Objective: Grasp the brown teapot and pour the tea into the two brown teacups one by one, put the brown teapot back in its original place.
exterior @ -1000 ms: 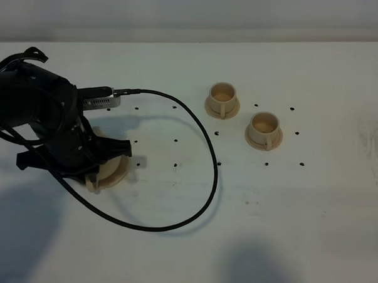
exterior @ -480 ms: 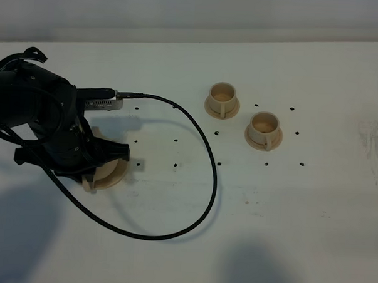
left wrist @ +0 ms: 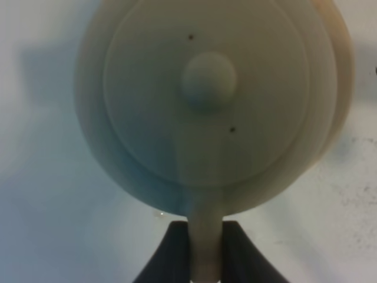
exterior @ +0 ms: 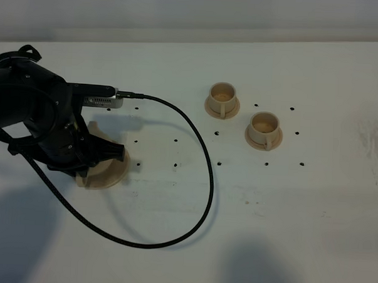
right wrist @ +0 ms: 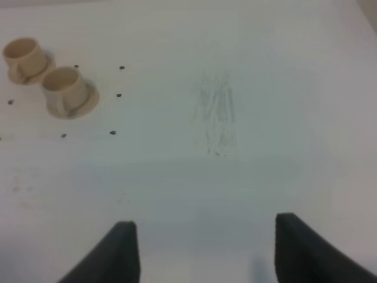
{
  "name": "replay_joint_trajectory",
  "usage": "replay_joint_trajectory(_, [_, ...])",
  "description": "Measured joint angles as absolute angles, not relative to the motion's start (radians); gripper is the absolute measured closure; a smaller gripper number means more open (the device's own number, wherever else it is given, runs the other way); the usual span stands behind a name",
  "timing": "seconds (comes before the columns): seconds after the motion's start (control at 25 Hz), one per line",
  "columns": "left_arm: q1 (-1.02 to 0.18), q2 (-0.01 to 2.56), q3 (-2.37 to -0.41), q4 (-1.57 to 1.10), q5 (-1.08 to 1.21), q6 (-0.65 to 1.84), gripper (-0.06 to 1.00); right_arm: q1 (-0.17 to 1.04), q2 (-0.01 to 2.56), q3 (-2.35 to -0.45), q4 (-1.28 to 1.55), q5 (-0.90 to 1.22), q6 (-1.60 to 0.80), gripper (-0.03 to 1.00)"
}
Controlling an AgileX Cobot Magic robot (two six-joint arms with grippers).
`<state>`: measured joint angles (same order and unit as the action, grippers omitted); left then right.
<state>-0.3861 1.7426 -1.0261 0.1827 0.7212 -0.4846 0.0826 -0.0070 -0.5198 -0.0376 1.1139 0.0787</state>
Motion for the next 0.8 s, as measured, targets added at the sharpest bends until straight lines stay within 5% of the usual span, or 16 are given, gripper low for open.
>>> replay_joint_trajectory(0.8, [-0.415,1.685,-1.053,0.188,0.763,-0.238,0.94,0.083,-0.007,-0.520,-0.038,1.114,0.079,0.48])
